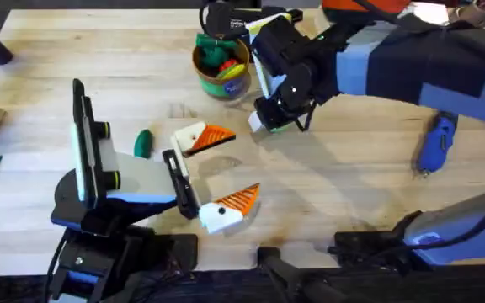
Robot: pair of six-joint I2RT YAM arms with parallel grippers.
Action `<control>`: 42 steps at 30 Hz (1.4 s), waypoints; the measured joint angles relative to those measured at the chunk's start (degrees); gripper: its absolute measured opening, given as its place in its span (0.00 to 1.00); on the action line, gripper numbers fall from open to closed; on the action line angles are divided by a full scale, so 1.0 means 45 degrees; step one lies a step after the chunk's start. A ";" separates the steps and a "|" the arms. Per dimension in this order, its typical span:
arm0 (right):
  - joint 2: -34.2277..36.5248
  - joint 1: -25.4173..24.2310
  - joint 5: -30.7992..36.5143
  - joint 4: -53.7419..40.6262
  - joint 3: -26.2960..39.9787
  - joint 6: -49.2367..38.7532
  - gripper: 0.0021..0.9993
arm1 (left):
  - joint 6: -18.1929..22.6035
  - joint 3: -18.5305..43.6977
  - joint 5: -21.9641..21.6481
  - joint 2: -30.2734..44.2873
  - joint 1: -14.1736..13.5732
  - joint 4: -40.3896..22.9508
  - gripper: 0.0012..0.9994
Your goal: Pick up the gripper from the table and insert it into the empty holder that is missing its gripper. Then pick up a screw, insert it into the mounting hole, and use the screwdriver to tighten it. Finally, clean up the table by picking up the vegetable and placing it into the bucket.
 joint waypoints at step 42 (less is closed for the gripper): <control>-0.0342 0.0024 0.0563 -0.2528 0.2085 -0.0284 0.01 | 0.0000 0.0000 0.0000 0.0000 0.0000 0.0000 0.99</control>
